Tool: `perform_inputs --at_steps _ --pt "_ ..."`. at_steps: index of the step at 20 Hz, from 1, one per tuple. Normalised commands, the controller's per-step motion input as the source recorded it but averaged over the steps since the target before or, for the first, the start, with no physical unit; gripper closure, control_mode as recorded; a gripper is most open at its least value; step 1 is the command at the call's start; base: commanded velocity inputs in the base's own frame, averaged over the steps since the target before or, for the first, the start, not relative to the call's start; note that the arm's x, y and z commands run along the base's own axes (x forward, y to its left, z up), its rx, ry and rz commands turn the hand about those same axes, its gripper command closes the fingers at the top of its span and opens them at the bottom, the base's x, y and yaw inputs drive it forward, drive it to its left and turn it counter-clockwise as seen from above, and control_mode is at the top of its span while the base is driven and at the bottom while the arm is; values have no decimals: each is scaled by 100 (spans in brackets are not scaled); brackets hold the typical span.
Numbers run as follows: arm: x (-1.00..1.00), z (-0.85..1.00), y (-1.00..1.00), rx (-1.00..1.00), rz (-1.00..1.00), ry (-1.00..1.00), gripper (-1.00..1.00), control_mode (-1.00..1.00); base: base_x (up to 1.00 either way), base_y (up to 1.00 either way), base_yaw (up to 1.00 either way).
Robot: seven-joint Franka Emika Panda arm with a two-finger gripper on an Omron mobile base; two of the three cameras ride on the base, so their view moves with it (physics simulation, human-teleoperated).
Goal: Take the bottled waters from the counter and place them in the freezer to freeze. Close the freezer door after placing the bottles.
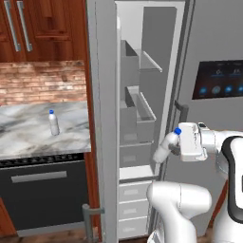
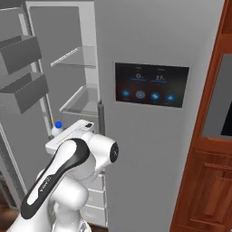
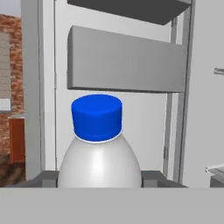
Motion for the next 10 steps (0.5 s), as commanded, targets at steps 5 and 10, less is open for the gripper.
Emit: perform_inputs --at_steps 5,10 --pt "0 0 0 0 0 0 100 100 61 9 0" --pt "0 0 0 0 0 0 100 100 40 28 0"
